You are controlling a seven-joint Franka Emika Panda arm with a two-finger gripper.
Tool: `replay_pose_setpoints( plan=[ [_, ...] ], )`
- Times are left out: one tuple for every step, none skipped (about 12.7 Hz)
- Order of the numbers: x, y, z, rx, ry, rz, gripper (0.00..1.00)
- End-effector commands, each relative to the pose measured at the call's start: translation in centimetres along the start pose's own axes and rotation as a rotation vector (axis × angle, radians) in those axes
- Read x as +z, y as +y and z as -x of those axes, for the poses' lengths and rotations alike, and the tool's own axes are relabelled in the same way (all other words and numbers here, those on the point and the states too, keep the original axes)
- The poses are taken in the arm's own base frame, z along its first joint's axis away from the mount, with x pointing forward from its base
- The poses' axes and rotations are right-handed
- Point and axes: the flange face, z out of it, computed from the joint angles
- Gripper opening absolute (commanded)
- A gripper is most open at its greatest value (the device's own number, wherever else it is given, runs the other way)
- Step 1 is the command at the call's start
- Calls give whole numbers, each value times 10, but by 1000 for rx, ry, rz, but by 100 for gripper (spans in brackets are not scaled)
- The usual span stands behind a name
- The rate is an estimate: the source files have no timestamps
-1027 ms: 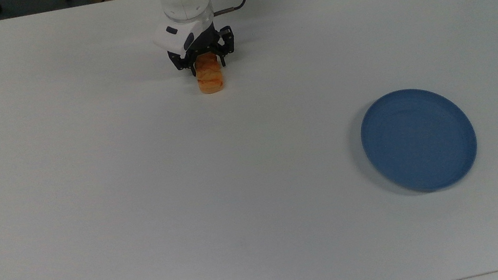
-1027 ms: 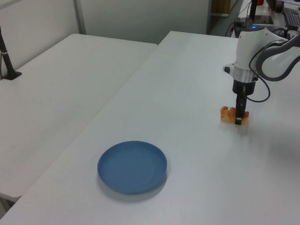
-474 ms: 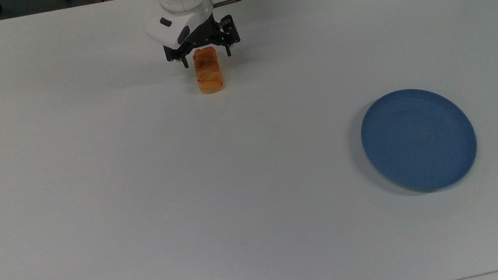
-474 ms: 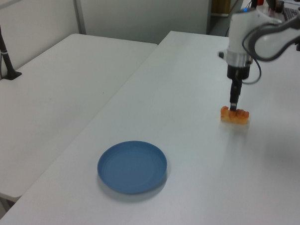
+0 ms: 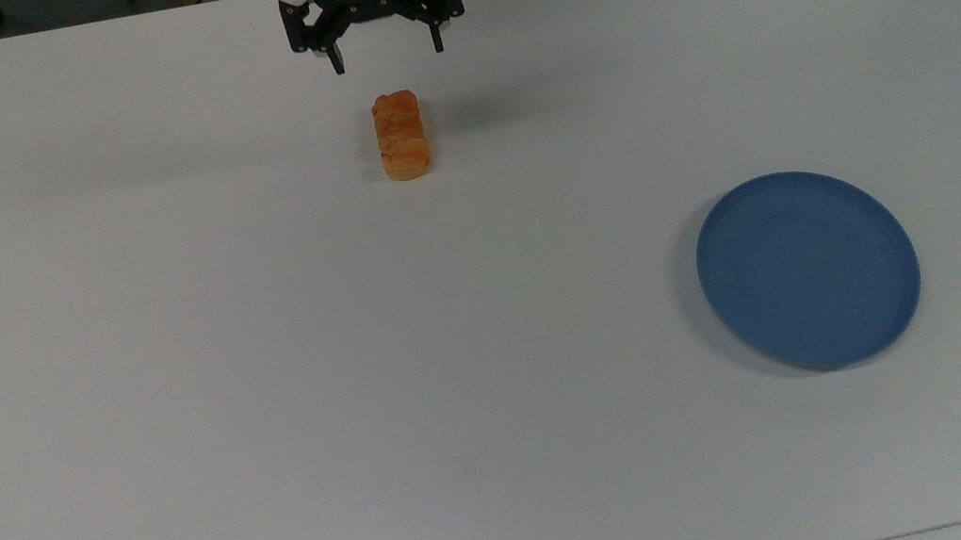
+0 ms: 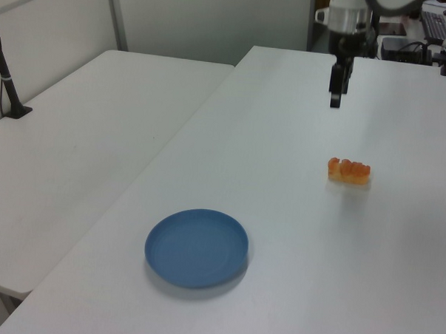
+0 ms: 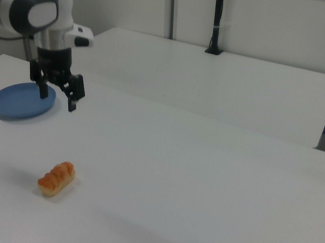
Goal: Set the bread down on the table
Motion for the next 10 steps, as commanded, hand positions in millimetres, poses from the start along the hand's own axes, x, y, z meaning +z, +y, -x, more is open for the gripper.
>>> replay_pose_setpoints(
  plan=[
    [-59,-9,8,88,5,-20,100],
    [-70,-15,12,114,0,-18,100],
    [-82,-18,14,144,17,-21,100],
    [-92,-20,17,169,35,-23,100],
    [-97,-25,18,170,43,-24,100],
    [-104,-27,21,167,56,-25,100],
    [-107,-27,23,168,63,-26,100],
    [-108,-26,23,170,63,-26,100],
    [-107,-26,23,170,60,-25,100],
    [-107,-25,23,171,59,-25,100]
  ],
)
